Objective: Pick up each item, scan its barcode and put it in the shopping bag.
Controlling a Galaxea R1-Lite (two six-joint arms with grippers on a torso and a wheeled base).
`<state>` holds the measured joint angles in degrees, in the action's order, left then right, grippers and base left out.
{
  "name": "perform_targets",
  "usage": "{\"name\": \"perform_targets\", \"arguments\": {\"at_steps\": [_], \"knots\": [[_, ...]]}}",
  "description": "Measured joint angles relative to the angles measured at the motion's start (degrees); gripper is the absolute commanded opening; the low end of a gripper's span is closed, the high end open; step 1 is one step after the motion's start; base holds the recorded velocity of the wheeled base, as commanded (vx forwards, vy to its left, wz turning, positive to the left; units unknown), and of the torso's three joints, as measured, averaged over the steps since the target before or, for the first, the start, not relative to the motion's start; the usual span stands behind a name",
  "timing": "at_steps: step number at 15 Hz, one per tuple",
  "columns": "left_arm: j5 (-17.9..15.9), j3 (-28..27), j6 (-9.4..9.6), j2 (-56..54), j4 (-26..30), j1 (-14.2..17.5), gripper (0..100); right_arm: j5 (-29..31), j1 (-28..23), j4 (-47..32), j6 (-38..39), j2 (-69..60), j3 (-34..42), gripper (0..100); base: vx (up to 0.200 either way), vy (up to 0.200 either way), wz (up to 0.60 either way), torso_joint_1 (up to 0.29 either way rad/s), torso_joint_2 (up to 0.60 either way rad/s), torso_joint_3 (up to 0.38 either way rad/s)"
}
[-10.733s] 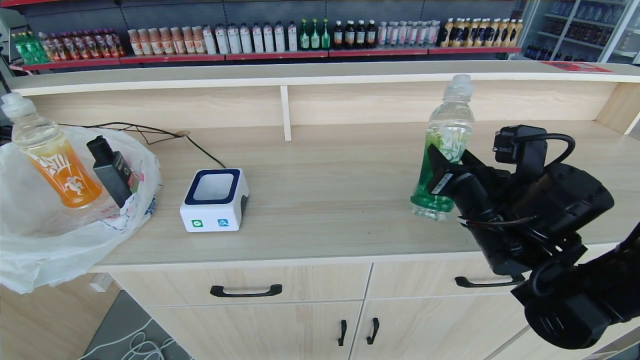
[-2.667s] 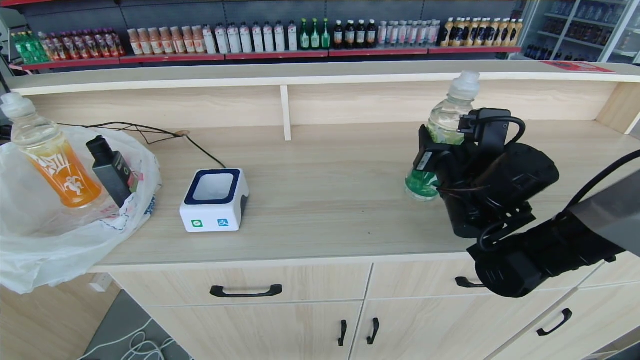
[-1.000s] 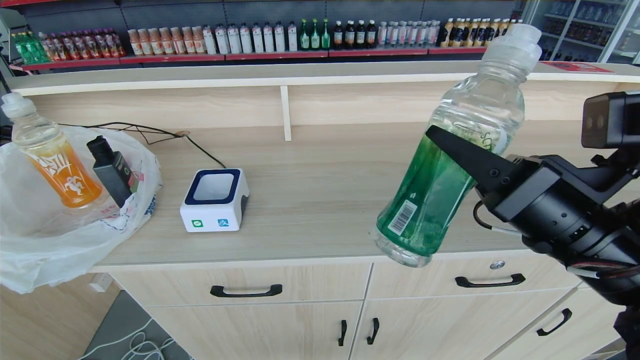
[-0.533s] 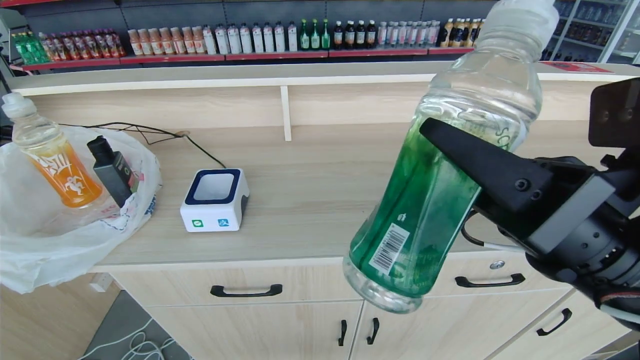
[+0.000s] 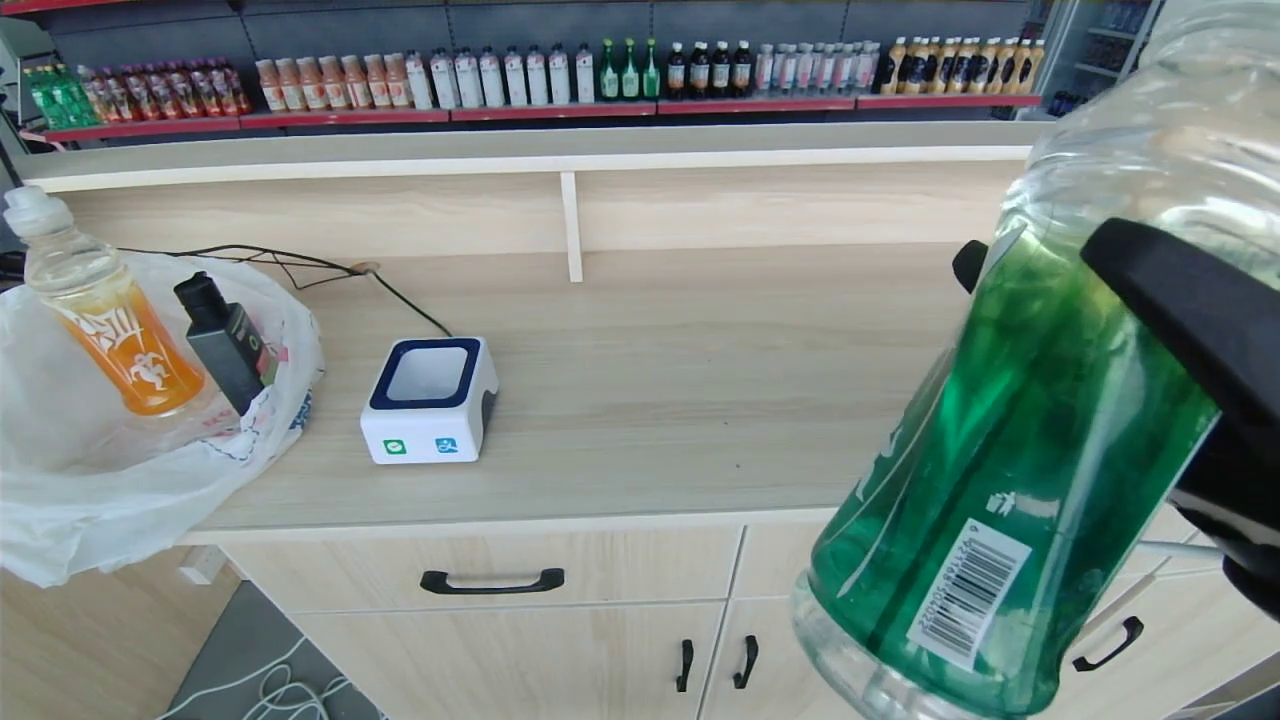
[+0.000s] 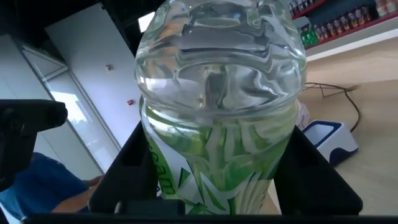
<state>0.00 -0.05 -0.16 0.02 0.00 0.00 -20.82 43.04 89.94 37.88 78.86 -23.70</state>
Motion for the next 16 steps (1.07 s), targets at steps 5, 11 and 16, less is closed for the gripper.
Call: {"name": "perform_targets", "arguments": {"at_steps": [5, 11, 16], "knots": [[0.0, 0.0, 0.0, 0.0, 0.0, 0.0, 100, 0.0, -0.3, 0.0, 7.9, -1.2, 0.1, 0, 0.0, 0.0, 0.0, 0.0, 0.0, 0.0], [0.0, 0.0, 0.0, 0.0, 0.0, 0.0, 100, 0.0, -0.4, 0.0, 8.6, -0.9, 0.3, 0, 0.0, 0.0, 0.0, 0.0, 0.0, 0.0], [0.0, 0.0, 0.02, 0.0, 0.0, 0.0, 100, -0.1, -0.1, 0.0, 8.4, -0.9, 0.0, 0, 0.0, 0.0, 0.0, 0.0, 0.0, 0.0]]}}
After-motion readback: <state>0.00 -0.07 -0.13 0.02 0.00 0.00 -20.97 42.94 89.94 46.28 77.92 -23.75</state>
